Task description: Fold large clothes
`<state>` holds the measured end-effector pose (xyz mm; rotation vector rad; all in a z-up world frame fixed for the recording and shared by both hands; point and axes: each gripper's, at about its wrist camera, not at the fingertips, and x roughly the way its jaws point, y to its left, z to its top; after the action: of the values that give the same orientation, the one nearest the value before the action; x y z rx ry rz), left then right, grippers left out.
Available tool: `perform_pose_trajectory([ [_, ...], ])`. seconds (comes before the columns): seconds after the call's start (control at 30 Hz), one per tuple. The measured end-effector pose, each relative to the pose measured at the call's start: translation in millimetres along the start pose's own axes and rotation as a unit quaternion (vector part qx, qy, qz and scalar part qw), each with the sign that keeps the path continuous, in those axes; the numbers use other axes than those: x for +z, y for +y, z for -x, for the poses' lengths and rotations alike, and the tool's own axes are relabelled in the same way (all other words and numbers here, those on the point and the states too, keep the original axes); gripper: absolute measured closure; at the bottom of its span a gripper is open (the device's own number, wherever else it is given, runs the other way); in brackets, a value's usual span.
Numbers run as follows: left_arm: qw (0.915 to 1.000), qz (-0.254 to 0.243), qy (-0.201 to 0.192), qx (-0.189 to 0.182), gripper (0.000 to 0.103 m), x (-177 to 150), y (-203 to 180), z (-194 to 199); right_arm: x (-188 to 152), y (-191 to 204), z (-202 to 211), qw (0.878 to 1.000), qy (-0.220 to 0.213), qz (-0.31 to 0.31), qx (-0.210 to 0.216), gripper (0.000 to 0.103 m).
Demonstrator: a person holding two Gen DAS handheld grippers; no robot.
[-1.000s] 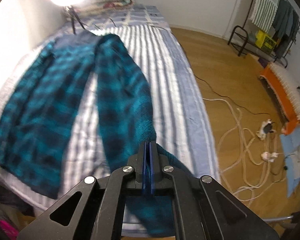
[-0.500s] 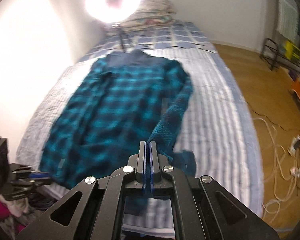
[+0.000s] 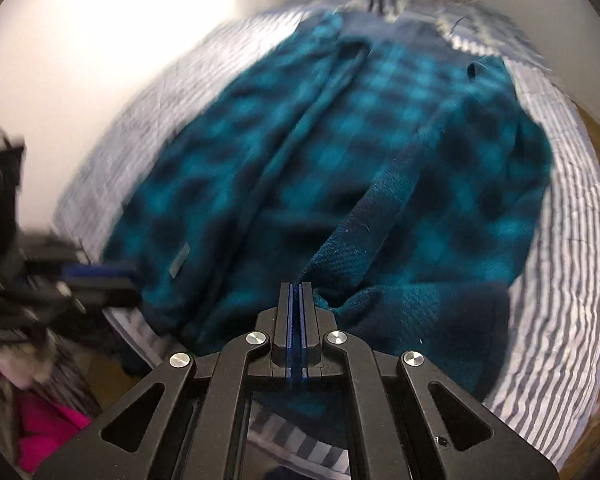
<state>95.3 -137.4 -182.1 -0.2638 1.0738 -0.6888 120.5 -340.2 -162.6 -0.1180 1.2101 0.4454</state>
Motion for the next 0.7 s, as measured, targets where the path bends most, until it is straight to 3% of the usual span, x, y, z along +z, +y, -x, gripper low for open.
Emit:
perform_pose_trajectory([
  [0.1,1.0,0.003,0.009,-0.001,0.096,0,1,-8,-5,-4,-10,1.0,0.015,-0.004,0.012,0.101],
  [0.27,0.9995,0.014,0.023,-0.015,0.096,8,0,-21,-5,-19,18,0.997,-0.008,-0.031,0.063,0.095],
  [0.33,0.9992,0.02,0.025,-0.024,0.095,15,-2,-25,-7,-26,36,0.996,-0.029,-0.036,0.078,0.076],
  [0.4,0.9986,0.025,0.03,-0.036,0.088,33,-5,-32,-8,-35,53,0.995,-0.054,-0.037,0.079,0.064],
  [0.47,0.9984,0.028,0.025,-0.043,0.061,54,-9,-36,-11,-51,71,0.993,-0.082,-0.045,0.066,0.064],
  [0.7,0.9985,0.018,0.001,-0.052,0.053,144,-21,-58,1,-129,91,0.981,-0.142,-0.132,0.029,0.064],
])
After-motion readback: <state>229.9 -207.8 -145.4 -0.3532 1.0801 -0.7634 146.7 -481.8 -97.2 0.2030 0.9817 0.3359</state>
